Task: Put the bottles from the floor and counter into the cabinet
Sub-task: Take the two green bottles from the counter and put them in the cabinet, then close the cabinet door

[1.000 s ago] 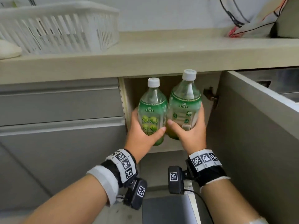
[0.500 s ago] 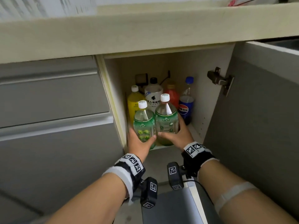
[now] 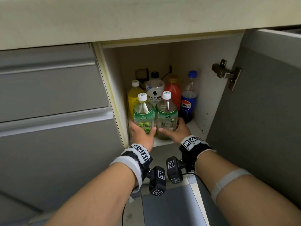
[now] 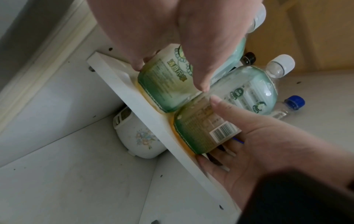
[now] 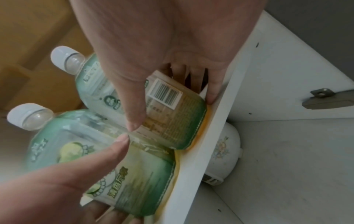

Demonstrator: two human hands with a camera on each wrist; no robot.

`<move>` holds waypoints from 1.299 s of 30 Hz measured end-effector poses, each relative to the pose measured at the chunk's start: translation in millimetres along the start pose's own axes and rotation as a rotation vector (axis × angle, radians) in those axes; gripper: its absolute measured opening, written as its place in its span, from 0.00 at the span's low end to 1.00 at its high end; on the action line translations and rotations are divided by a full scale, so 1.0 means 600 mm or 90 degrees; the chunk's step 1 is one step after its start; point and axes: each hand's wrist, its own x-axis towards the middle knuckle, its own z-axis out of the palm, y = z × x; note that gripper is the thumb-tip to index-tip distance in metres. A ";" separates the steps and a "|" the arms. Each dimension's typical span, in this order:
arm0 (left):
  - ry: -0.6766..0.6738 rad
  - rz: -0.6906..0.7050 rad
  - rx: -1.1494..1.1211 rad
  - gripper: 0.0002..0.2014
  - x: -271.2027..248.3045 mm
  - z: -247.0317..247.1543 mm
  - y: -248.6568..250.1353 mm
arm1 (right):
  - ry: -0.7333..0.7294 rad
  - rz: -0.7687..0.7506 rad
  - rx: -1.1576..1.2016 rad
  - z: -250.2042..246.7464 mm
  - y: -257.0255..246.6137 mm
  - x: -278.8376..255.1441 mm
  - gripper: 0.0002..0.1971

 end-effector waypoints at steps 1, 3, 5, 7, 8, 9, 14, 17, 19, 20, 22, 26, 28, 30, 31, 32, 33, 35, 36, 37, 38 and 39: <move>-0.008 -0.005 0.006 0.51 -0.003 -0.003 0.001 | 0.005 0.013 -0.001 0.001 0.002 -0.002 0.43; -0.033 -0.021 0.030 0.52 -0.018 -0.013 0.005 | 0.007 0.032 0.002 -0.001 0.001 -0.015 0.42; -0.059 -0.028 0.046 0.52 -0.042 -0.029 0.019 | 0.011 0.063 0.026 -0.010 -0.009 -0.038 0.43; -0.090 -0.041 0.074 0.51 -0.071 -0.052 0.039 | 0.027 0.124 0.000 -0.025 -0.029 -0.075 0.41; -0.115 -0.047 0.092 0.50 -0.085 -0.064 0.051 | 0.034 0.148 -0.034 -0.035 -0.042 -0.098 0.37; -0.146 -0.044 0.115 0.49 -0.099 -0.076 0.062 | 0.033 0.152 -0.070 -0.044 -0.050 -0.119 0.31; -0.329 0.068 0.475 0.31 -0.188 -0.173 0.172 | -0.022 0.083 -0.198 -0.098 -0.166 -0.257 0.15; -0.393 0.160 0.657 0.24 -0.242 -0.245 0.269 | -0.093 0.056 -0.315 -0.142 -0.264 -0.336 0.16; -0.401 0.176 0.720 0.21 -0.278 -0.288 0.333 | -0.120 0.030 -0.392 -0.172 -0.331 -0.383 0.16; -0.401 0.177 0.739 0.20 -0.290 -0.301 0.353 | -0.132 0.014 -0.419 -0.182 -0.356 -0.400 0.16; -0.408 0.166 0.764 0.18 -0.326 -0.335 0.409 | -0.119 -0.044 -0.441 -0.219 -0.421 -0.441 0.16; -0.408 0.158 0.767 0.16 -0.376 -0.376 0.485 | 0.038 -0.031 -0.551 -0.302 -0.498 -0.484 0.23; -0.415 0.150 0.746 0.16 -0.385 -0.388 0.510 | 0.061 0.183 -0.508 -0.339 -0.510 -0.495 0.31; -0.436 0.136 0.719 0.17 -0.389 -0.397 0.526 | 0.031 0.304 -0.460 -0.355 -0.507 -0.504 0.31; -0.445 0.129 0.708 0.18 -0.388 -0.402 0.531 | 0.022 0.319 -0.481 -0.355 -0.505 -0.506 0.28; -0.449 0.123 0.697 0.19 -0.388 -0.408 0.534 | 0.021 0.325 -0.505 -0.353 -0.503 -0.508 0.25; -0.449 0.116 0.686 0.19 -0.385 -0.415 0.533 | 0.017 0.336 -0.524 -0.347 -0.505 -0.508 0.24; -0.448 0.100 0.659 0.18 -0.375 -0.432 0.527 | 0.010 0.372 -0.486 -0.328 -0.518 -0.501 0.25; -0.451 0.084 0.644 0.18 -0.367 -0.443 0.520 | 0.002 0.391 -0.446 -0.313 -0.523 -0.496 0.25; -0.454 0.065 0.631 0.18 -0.358 -0.453 0.511 | -0.005 0.409 -0.405 -0.296 -0.531 -0.488 0.25; -0.461 0.044 0.619 0.18 -0.348 -0.464 0.502 | -0.016 0.424 -0.367 -0.275 -0.536 -0.479 0.24; -0.464 0.030 0.610 0.19 -0.335 -0.475 0.492 | -0.028 0.445 -0.325 -0.250 -0.542 -0.470 0.25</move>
